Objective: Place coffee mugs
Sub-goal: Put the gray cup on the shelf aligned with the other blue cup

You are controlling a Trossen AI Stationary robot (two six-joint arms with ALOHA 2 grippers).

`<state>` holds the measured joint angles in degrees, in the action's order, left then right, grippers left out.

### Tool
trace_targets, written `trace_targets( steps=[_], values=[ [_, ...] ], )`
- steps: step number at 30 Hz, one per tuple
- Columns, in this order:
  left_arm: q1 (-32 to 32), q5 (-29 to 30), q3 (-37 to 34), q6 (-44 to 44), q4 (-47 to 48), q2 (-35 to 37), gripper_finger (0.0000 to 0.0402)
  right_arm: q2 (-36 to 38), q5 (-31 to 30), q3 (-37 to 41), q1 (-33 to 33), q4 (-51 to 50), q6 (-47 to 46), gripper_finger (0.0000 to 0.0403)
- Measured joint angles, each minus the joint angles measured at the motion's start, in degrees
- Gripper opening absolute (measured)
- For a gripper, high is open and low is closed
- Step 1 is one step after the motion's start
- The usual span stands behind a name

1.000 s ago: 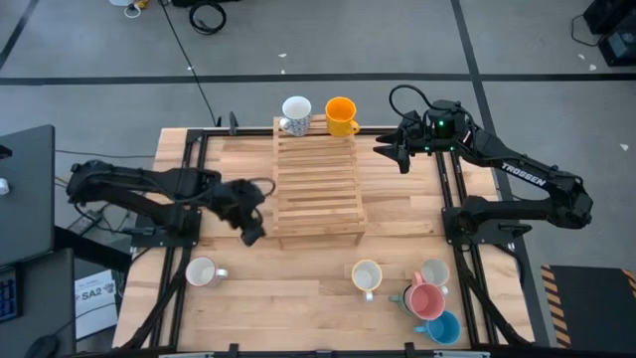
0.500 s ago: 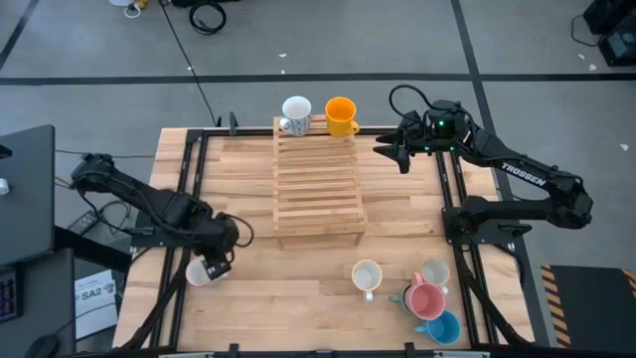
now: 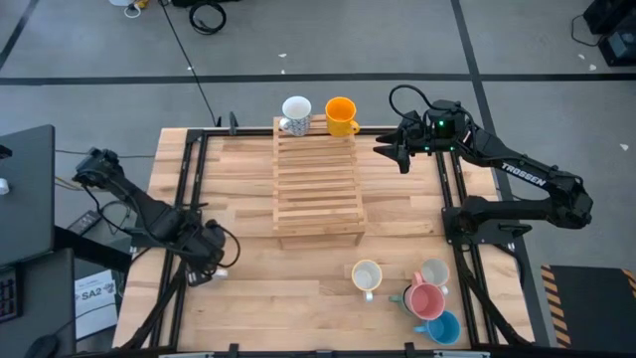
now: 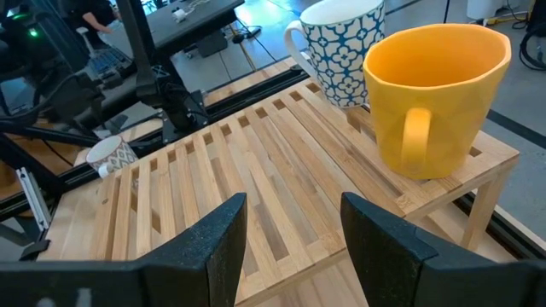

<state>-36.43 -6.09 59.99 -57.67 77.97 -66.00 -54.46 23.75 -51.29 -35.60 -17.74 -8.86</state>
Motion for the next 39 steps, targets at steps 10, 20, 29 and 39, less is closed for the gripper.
trace_targets(
  steps=[10,20,29,39],
  values=[
    [-0.21,1.46,-2.95,6.07,-0.08,-0.02,0.0142,-0.02,0.0,0.0,-0.02,0.0,-0.02,0.0197],
    [0.03,-1.53,-12.31,11.97,-5.2,-0.04,0.0142,-0.01,0.0,0.0,0.0,0.01,-0.01,0.0197],
    [0.36,-1.24,-13.92,12.48,-7.04,-0.04,0.0142,-0.02,0.0,0.0,0.0,0.02,-0.02,0.0197],
    [0.38,0.07,-13.94,17.8,-8.7,-0.04,0.0088,-0.01,0.0,-0.01,0.0,0.01,-0.02,0.0197]
  ],
)
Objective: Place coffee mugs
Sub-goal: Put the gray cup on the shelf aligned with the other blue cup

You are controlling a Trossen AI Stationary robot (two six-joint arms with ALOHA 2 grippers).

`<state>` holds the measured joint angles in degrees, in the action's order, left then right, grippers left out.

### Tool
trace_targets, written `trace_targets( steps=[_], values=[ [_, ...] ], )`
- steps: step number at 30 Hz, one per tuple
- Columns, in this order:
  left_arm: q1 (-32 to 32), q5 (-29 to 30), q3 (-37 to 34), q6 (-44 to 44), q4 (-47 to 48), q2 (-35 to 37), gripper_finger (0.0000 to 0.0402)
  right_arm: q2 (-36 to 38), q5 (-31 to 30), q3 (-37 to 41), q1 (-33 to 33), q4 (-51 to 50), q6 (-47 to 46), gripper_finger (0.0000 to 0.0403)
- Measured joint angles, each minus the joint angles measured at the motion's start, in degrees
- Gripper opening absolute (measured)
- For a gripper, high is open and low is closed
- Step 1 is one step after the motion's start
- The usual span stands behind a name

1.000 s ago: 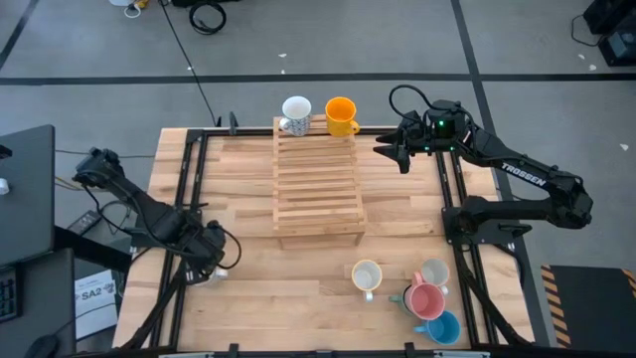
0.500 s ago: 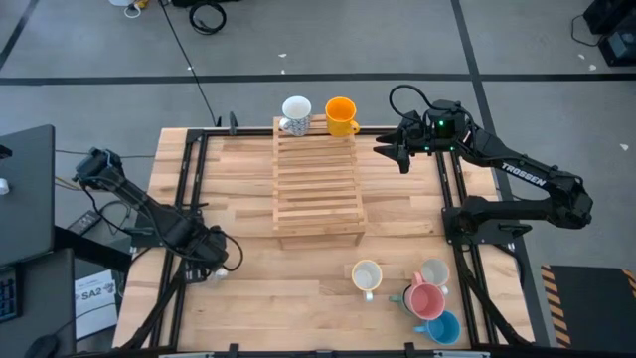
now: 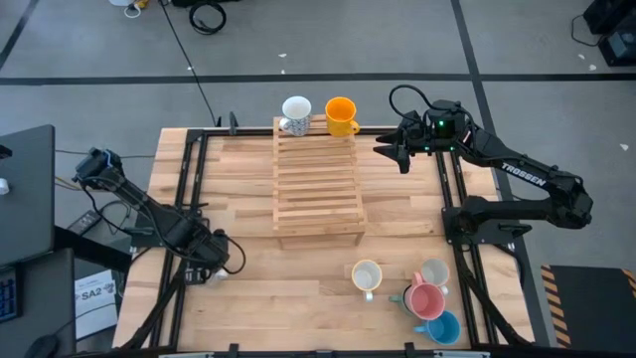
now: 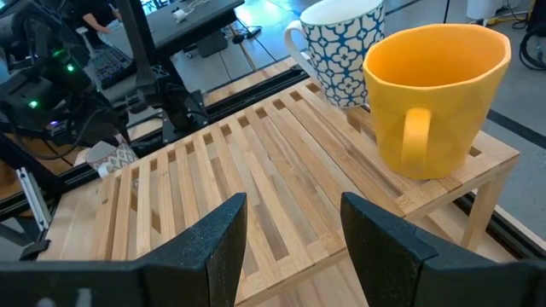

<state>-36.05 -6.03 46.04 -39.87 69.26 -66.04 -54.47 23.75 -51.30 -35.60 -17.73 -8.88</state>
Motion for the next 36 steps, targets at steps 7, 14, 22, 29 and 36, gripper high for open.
trace_targets(
  steps=[7,14,22,29,36],
  values=[
    [0.62,0.84,0.04,-0.27,-0.4,0.07,0.0019,-0.01,0.0,0.01,0.0,0.01,0.0,0.0197],
    [5.65,6.82,2.14,5.07,-0.12,0.09,0.0019,0.0,0.0,0.01,-0.01,-0.01,-0.01,0.0197],
    [17.95,13.17,6.18,28.32,0.88,0.09,0.0019,-0.01,-0.01,0.01,0.0,0.01,0.02,0.0197],
    [33.75,15.14,6.58,50.77,-0.2,0.09,0.0019,0.01,-0.02,0.01,0.0,0.01,0.01,0.0197],
    [49.01,15.55,6.58,73.54,-2.69,0.06,0.0019,0.0,-0.04,0.01,-0.01,0.0,0.0,0.0197]
  ],
)
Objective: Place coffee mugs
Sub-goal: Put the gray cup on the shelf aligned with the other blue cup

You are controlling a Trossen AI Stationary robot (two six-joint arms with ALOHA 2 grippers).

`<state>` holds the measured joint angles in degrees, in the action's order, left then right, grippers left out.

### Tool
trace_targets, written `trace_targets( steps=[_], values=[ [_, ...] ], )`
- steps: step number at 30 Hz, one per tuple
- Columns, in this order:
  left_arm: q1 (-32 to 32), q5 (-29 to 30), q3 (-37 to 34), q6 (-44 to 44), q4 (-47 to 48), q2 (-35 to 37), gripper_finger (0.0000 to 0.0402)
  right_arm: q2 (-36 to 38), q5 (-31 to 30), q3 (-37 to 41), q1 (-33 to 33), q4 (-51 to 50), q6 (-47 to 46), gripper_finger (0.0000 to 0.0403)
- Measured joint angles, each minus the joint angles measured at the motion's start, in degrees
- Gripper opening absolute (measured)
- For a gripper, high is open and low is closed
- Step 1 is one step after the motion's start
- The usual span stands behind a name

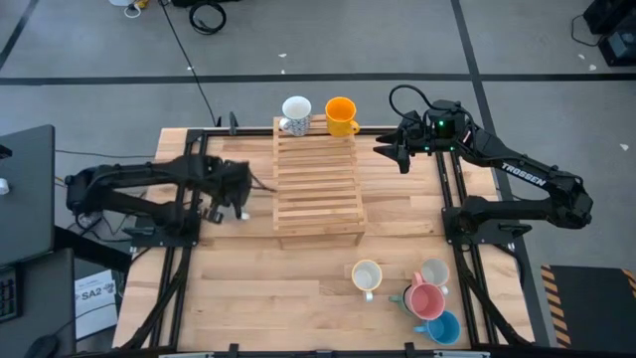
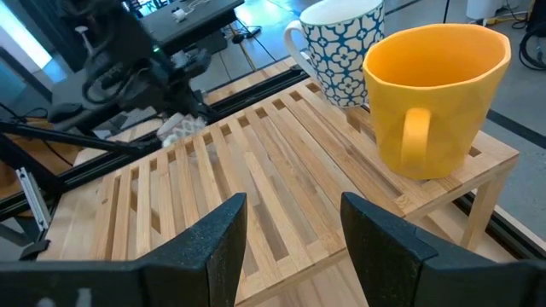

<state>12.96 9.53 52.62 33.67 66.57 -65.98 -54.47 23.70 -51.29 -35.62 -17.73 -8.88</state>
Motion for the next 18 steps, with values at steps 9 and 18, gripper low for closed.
trace_targets(
  steps=[9,18],
  values=[
    [13.15,-0.15,0.02,24.08,-3.44,-4.04,0.0026,0.01,-0.09,-0.01,0.01,0.01,0.01,0.0197],
    [16.5,-2.74,0.46,38.1,-9.69,-10.33,0.0027,0.0,-0.21,-0.02,0.02,0.01,0.01,0.0197]
  ],
)
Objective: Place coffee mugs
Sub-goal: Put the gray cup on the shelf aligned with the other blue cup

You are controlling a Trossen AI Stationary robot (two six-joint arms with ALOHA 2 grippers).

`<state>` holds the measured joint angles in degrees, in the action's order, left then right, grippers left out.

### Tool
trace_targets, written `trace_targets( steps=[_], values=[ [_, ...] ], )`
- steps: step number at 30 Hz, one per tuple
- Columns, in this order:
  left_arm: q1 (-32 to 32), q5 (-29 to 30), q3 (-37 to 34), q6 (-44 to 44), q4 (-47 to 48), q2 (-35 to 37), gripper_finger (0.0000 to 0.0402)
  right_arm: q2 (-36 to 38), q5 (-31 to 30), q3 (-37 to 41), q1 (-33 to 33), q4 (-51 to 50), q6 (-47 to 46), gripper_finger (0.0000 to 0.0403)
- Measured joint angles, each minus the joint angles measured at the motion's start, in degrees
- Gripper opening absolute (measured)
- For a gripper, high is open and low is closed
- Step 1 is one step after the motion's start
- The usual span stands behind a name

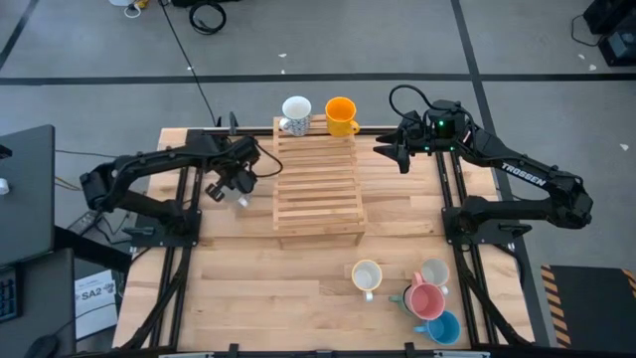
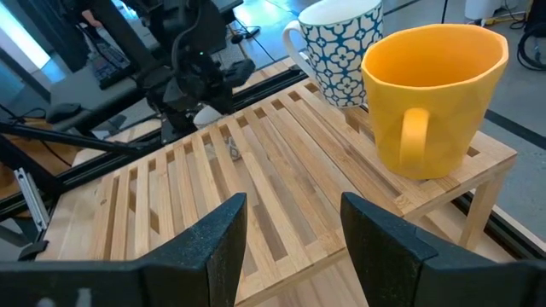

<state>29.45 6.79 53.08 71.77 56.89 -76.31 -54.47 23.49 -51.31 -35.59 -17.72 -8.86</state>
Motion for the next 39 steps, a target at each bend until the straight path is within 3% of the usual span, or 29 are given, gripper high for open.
trace_targets(
  steps=[10,17,25,33,39],
  values=[
    [-0.08,0.24,-0.38,3.72,-2.15,-0.62,0.0038,0.0,-0.01,0.01,-0.01,0.0,0.0,0.0197],
    [-1.3,1.27,-0.55,-2.2,-4.06,-0.77,0.0073,0.01,0.01,0.02,-0.01,0.0,-0.01,0.0197],
    [-2.12,1.21,-0.55,-2.49,-7.09,-0.77,0.0093,0.01,0.02,0.02,-0.01,0.02,0.0,0.0197],
    [-2.1,1.14,-0.5,-2.67,-7.37,-0.73,0.0095,0.02,0.02,0.02,0.0,0.02,0.0,0.0197],
    [-2.1,1.13,-0.48,-7.93,-7.5,-0.7,0.0096,0.01,0.02,0.0,-0.02,0.02,0.0,0.0197]
  ],
)
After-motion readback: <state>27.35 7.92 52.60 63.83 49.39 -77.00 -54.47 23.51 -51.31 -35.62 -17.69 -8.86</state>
